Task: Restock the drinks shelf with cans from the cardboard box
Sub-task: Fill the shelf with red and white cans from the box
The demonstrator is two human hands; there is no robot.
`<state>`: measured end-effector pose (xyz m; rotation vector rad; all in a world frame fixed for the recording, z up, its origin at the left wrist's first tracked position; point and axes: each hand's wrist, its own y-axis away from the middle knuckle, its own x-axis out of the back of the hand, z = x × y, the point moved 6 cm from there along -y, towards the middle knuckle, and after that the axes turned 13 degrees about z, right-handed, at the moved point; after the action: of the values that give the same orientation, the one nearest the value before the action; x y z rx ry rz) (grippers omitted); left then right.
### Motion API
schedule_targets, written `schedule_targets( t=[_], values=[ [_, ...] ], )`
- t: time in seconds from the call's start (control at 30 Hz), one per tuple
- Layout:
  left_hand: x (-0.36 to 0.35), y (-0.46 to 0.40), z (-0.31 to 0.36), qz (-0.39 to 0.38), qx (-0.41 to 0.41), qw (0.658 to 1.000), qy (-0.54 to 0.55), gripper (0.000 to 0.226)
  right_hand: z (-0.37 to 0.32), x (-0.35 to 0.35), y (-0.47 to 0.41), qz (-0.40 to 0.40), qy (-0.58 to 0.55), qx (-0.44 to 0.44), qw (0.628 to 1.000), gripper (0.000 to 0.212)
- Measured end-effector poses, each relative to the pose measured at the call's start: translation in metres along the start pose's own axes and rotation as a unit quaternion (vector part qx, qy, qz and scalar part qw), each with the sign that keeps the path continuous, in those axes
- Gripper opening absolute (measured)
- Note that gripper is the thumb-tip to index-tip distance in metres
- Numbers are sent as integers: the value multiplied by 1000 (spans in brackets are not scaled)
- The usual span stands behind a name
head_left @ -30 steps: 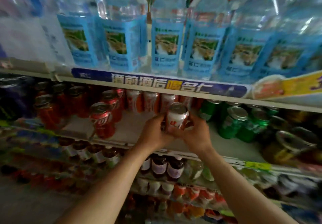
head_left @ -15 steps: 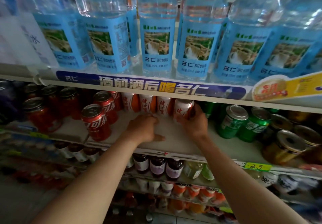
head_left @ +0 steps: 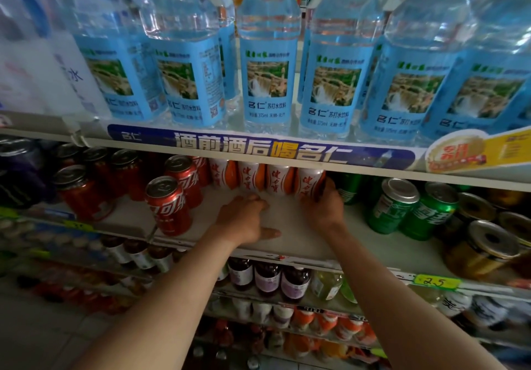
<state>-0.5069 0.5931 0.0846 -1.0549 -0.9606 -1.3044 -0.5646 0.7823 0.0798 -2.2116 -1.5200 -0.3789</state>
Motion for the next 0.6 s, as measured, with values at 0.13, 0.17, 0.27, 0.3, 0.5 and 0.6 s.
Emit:
schedule_targets(
  t=[0.13,0.17,0.27,0.3,0.5,0.6],
  values=[
    [2,1,1,-1,-4,1000,-3,85,2,-1,-2,-9,13,-4,1000,55],
    [2,2,2,-2,-4,1000,-5,85,2,-2,-2,-8,17,-5,1000,54],
    [2,3,3,-3,-6,1000,-7,86,2,-5,-3,-10,44,-10,999,54],
    [2,3,3,-2,-7,1000,-8,86,3,-7,-4,-10,57,-15,998,54],
    [0,4,1,-3,-20,1000,-16,85,-2,-9,2,-19,94,-34,995,49],
    [4,10,-1,15,-19,997,68,79,-16,9,29,-27,53,-18,998,59]
  ],
)
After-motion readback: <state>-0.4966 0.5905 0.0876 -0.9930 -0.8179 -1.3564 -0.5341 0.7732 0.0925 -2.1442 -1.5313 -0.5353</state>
